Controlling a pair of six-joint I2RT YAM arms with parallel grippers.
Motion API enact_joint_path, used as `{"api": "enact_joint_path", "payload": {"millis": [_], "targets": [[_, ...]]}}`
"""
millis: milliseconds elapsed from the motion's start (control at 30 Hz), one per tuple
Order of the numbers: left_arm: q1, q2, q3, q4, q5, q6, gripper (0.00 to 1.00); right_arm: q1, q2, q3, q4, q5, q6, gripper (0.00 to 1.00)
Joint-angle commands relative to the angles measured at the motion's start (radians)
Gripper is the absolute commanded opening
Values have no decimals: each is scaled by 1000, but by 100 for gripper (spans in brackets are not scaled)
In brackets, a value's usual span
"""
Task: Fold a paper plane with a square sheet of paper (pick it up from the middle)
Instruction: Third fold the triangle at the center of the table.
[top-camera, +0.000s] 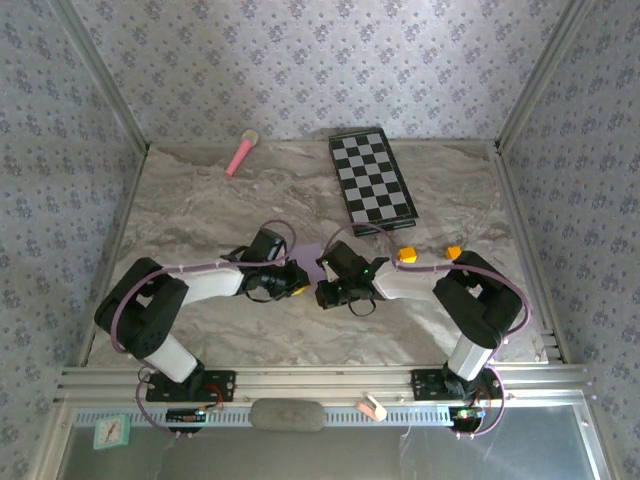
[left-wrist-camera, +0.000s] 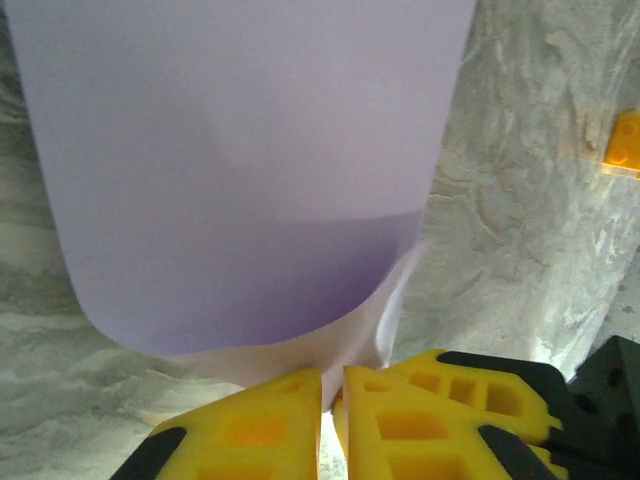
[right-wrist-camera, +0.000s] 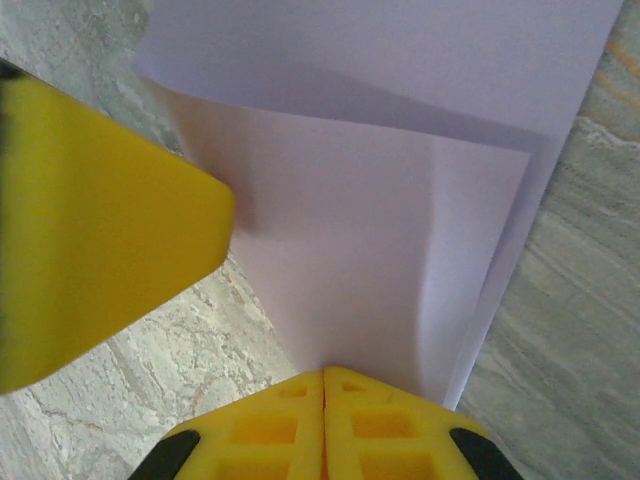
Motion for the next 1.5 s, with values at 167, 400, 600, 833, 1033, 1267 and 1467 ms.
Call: {"api": "enact_joint_path", "payload": {"millis": [167, 400, 600, 833, 1033, 1267, 1467], "targets": [[-7, 56, 48, 3, -9, 38, 14, -8, 27, 12, -58, 10, 10, 7], [-5, 83, 68, -87, -60, 30, 13, -7, 18, 13, -64, 8, 7, 7], [-4, 115, 83, -136, -71, 18, 12, -8, -34, 7, -60, -38, 0, 12], [-1, 130, 98, -166, -83, 12, 12, -11, -50, -5, -84, -70, -10, 14], [-1, 135, 99, -175, -85, 8, 12, -13, -31, -23, -96, -64, -5, 13], [3, 144, 102, -193, -90, 4, 11, -17, -10, -42, -105, -35, 11, 12], [10, 155, 105, -217, -95, 2, 11, -21, -17, -82, -93, -34, 28, 12]]}}
